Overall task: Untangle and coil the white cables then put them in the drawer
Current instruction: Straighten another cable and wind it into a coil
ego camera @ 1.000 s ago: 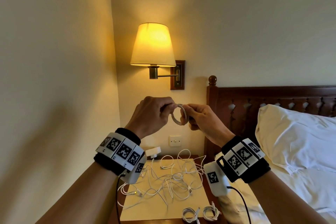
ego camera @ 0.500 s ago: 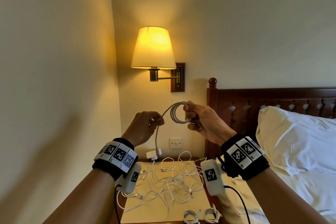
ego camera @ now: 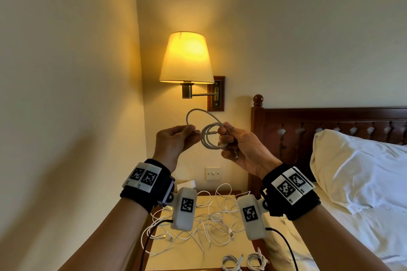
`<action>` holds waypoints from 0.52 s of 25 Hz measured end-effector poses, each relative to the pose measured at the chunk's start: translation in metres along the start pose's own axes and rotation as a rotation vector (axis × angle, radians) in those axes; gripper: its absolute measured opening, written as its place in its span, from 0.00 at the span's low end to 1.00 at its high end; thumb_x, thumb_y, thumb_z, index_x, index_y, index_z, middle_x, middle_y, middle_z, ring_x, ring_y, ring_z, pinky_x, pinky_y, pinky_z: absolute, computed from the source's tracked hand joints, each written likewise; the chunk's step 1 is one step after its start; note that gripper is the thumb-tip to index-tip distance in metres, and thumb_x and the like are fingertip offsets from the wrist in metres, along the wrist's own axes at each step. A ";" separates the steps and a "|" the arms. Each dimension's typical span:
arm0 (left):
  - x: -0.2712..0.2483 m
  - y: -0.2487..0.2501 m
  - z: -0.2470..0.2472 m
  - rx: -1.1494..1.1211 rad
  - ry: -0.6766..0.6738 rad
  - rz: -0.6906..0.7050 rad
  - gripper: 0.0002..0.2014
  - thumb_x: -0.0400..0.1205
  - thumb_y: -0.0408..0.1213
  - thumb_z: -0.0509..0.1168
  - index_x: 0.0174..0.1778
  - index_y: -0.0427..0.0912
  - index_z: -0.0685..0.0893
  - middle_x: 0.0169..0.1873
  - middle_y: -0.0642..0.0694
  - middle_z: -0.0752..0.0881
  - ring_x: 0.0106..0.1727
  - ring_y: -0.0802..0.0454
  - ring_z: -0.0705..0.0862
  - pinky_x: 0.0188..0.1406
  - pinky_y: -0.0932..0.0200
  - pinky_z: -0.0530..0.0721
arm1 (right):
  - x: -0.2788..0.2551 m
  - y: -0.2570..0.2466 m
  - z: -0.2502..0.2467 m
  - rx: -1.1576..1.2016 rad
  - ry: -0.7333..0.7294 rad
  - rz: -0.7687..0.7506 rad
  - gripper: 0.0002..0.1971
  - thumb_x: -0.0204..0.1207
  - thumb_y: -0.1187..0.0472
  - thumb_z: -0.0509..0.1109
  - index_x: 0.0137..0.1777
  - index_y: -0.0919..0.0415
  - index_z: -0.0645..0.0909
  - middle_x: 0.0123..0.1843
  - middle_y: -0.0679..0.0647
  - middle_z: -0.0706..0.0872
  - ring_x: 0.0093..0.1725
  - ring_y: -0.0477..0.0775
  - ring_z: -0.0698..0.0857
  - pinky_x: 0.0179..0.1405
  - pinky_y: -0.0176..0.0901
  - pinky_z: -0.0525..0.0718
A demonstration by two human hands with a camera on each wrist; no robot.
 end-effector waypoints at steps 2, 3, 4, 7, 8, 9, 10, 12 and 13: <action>-0.005 0.000 0.004 -0.029 -0.060 -0.097 0.08 0.81 0.29 0.67 0.53 0.30 0.87 0.43 0.36 0.91 0.38 0.52 0.90 0.38 0.64 0.88 | 0.000 0.001 0.001 0.008 -0.004 0.010 0.18 0.88 0.52 0.53 0.43 0.59 0.78 0.30 0.49 0.69 0.29 0.47 0.66 0.25 0.36 0.68; -0.007 -0.001 0.006 -0.037 -0.106 -0.149 0.09 0.82 0.31 0.66 0.54 0.31 0.87 0.44 0.37 0.90 0.40 0.52 0.89 0.41 0.63 0.89 | 0.001 0.002 0.001 0.006 -0.005 0.014 0.17 0.88 0.52 0.54 0.43 0.59 0.78 0.29 0.49 0.69 0.29 0.47 0.66 0.25 0.36 0.69; -0.010 -0.002 0.007 -0.046 -0.159 -0.196 0.11 0.84 0.33 0.65 0.55 0.31 0.87 0.44 0.38 0.90 0.42 0.50 0.89 0.46 0.59 0.90 | 0.001 0.004 0.002 -0.007 0.002 0.015 0.17 0.88 0.52 0.54 0.43 0.59 0.78 0.29 0.49 0.70 0.29 0.47 0.67 0.25 0.36 0.70; -0.020 -0.002 0.015 -0.028 -0.296 -0.245 0.19 0.84 0.46 0.63 0.59 0.32 0.85 0.42 0.42 0.86 0.47 0.45 0.85 0.58 0.45 0.86 | 0.004 0.007 0.001 -0.089 0.045 -0.002 0.17 0.88 0.53 0.54 0.44 0.59 0.78 0.29 0.49 0.71 0.28 0.46 0.69 0.24 0.35 0.72; -0.021 -0.001 0.018 0.059 -0.309 -0.208 0.20 0.83 0.47 0.65 0.61 0.32 0.85 0.45 0.40 0.86 0.49 0.44 0.85 0.57 0.45 0.87 | 0.005 0.007 0.000 -0.107 0.054 -0.011 0.16 0.88 0.52 0.54 0.44 0.59 0.78 0.29 0.49 0.71 0.27 0.46 0.69 0.24 0.35 0.72; -0.023 0.001 0.021 0.178 -0.303 -0.147 0.18 0.83 0.43 0.67 0.61 0.32 0.84 0.48 0.38 0.86 0.50 0.44 0.86 0.55 0.48 0.88 | 0.005 0.007 0.000 -0.113 0.064 -0.020 0.16 0.88 0.52 0.55 0.44 0.59 0.78 0.28 0.48 0.71 0.27 0.45 0.69 0.24 0.34 0.72; -0.024 0.004 0.022 0.296 -0.282 -0.072 0.15 0.82 0.36 0.67 0.61 0.32 0.84 0.49 0.36 0.87 0.49 0.45 0.88 0.52 0.51 0.89 | 0.006 0.006 -0.001 -0.113 0.078 -0.031 0.16 0.88 0.52 0.55 0.44 0.59 0.78 0.28 0.48 0.72 0.26 0.45 0.69 0.23 0.34 0.72; -0.022 0.007 0.022 0.440 -0.233 0.042 0.11 0.81 0.27 0.67 0.59 0.30 0.86 0.47 0.35 0.90 0.46 0.46 0.91 0.46 0.56 0.90 | 0.007 0.005 -0.003 -0.115 0.124 -0.058 0.17 0.88 0.52 0.55 0.44 0.59 0.78 0.27 0.48 0.72 0.26 0.44 0.69 0.22 0.34 0.71; -0.020 0.009 0.020 0.479 -0.211 0.072 0.10 0.81 0.26 0.67 0.57 0.30 0.87 0.45 0.35 0.90 0.44 0.46 0.92 0.43 0.58 0.91 | 0.008 0.003 -0.005 -0.119 0.158 -0.076 0.17 0.89 0.52 0.55 0.44 0.59 0.78 0.27 0.47 0.72 0.26 0.44 0.68 0.23 0.34 0.70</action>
Point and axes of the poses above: each hand's wrist, its own x-axis towards the middle knuckle, its own z-axis out of the palm, y = z × x, the point moved 2 cm from there along x, towards the middle knuckle
